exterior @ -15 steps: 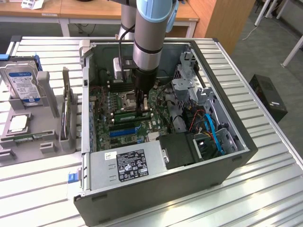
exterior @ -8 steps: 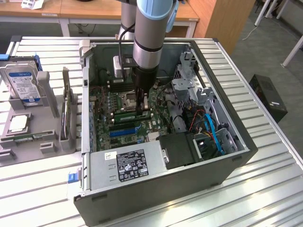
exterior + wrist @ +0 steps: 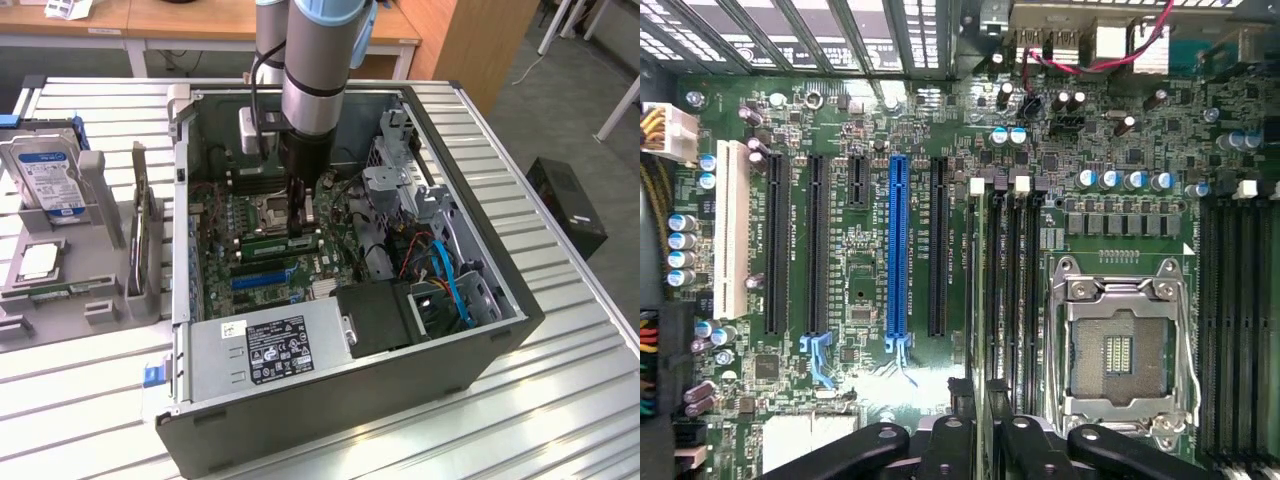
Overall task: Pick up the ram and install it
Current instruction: 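Insert the ram into the slot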
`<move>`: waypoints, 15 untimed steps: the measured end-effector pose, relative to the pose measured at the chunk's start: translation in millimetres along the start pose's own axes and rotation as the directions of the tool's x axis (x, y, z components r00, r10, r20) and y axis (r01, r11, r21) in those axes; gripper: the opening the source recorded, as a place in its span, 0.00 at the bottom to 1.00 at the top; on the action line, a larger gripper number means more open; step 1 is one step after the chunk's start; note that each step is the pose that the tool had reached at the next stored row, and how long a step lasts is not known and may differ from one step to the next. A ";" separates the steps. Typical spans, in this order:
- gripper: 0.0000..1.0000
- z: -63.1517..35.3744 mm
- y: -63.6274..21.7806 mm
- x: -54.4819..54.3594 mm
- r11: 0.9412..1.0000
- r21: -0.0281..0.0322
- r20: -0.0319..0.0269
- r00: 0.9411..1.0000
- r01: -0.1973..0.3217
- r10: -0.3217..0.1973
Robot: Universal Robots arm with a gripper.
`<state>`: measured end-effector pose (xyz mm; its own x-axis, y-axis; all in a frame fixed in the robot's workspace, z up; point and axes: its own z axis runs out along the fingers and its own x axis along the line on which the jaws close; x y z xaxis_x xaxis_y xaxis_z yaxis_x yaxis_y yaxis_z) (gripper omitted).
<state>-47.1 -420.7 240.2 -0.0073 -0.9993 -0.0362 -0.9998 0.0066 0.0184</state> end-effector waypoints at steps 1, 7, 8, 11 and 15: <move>0.19 -1.4 0.0 0.0 1.000 0.000 0.000 1.000 0.000 0.000; 0.19 -8.0 0.2 -0.3 1.000 0.000 0.000 1.000 0.000 0.000; 0.19 -9.1 0.2 -0.3 1.000 0.000 0.000 1.000 0.000 0.000; 0.19 -12.6 0.2 -0.4 1.000 0.000 0.000 1.000 0.000 0.000; 0.19 -16.9 0.3 -0.6 1.000 0.000 0.000 1.000 0.000 0.000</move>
<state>-47.1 -420.7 257.1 -0.0073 -0.9993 -0.0361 -0.9998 0.0066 0.0184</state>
